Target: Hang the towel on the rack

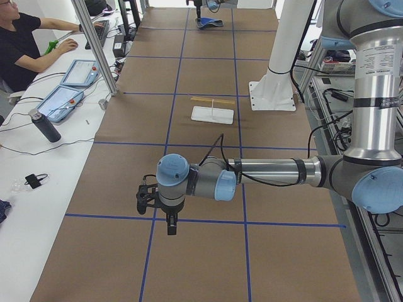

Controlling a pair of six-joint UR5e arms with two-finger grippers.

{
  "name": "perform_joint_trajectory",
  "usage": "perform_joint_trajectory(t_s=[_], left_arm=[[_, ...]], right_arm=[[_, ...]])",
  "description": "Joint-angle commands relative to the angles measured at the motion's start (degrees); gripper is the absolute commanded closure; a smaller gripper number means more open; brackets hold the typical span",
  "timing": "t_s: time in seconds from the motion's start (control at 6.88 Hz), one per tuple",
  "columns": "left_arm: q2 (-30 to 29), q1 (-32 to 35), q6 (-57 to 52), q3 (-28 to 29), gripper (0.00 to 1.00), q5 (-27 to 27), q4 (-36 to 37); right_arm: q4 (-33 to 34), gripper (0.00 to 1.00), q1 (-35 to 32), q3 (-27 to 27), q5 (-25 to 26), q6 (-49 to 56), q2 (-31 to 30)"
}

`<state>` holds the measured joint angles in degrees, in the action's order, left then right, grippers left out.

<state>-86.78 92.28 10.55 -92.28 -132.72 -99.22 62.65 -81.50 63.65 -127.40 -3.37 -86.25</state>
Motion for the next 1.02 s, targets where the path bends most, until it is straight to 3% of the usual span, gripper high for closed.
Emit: perform_joint_trajectory(t_s=[0.0,0.29,0.73,0.87], left_arm=[[0.03,0.01,0.0,-0.09,0.02,0.0,0.0],[-0.23,-0.08,0.17,-0.18,0.01,0.0,0.0],[-0.32,0.01,0.26,-0.35,0.02,0.0,0.0],[-0.32,0.01,0.26,-0.35,0.02,0.0,0.0]], right_arm=[[-0.25,0.01,0.12,-4.65,1.36,1.7,3.01],[-0.95,0.98,0.12,-4.85,1.1,2.32,2.5],[-2.62,1.0,-0.14,-4.15,0.13,2.14,2.31],[-3.14,1.0,-1.19,-4.06,-2.74,2.31,2.57]])
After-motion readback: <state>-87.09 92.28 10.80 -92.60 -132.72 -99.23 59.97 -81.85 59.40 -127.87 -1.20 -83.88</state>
